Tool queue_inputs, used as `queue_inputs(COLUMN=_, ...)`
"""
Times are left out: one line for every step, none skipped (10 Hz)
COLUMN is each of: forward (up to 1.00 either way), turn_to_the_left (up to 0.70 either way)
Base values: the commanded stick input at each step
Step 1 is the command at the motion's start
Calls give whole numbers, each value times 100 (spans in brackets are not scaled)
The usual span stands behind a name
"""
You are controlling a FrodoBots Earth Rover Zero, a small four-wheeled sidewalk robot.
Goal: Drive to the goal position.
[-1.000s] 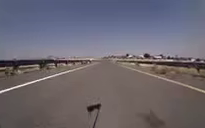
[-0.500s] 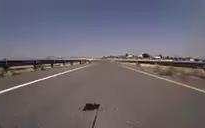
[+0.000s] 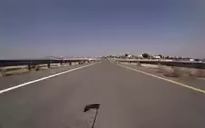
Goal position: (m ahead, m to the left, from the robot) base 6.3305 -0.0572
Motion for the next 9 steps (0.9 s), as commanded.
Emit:
queue_inputs(forward=100, turn_to_the_left=-1)
queue_inputs(forward=100, turn_to_the_left=-1)
queue_inputs(forward=100, turn_to_the_left=-1)
queue_inputs(forward=100, turn_to_the_left=-1)
queue_inputs(forward=100, turn_to_the_left=-1)
queue_inputs(forward=100, turn_to_the_left=-1)
queue_inputs(forward=100, turn_to_the_left=-1)
queue_inputs(forward=100, turn_to_the_left=-1)
queue_inputs(forward=100, turn_to_the_left=-1)
